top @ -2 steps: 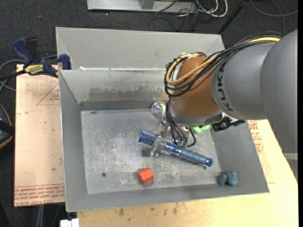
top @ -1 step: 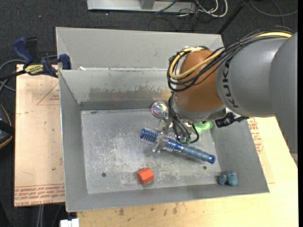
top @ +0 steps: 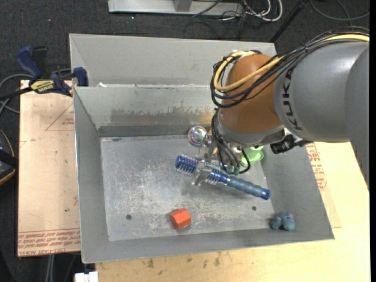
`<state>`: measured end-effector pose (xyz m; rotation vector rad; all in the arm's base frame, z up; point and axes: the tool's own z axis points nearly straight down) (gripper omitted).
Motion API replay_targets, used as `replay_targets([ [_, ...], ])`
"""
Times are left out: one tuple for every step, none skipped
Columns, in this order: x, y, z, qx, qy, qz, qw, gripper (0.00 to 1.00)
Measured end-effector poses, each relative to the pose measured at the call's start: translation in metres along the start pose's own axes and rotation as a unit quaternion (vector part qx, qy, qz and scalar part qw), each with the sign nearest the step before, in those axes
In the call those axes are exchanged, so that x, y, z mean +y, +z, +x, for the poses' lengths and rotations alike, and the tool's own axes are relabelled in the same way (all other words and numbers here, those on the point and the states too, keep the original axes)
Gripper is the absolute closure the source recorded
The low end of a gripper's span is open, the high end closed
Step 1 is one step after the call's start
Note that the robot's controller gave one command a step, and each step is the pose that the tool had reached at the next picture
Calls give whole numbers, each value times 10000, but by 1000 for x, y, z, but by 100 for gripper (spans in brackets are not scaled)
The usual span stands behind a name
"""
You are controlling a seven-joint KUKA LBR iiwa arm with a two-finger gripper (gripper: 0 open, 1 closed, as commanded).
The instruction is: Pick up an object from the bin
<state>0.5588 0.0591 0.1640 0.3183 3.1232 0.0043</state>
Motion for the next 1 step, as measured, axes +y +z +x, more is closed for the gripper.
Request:
replay_targets([
  [1,-12,0,4,-8,1,10000,100],
])
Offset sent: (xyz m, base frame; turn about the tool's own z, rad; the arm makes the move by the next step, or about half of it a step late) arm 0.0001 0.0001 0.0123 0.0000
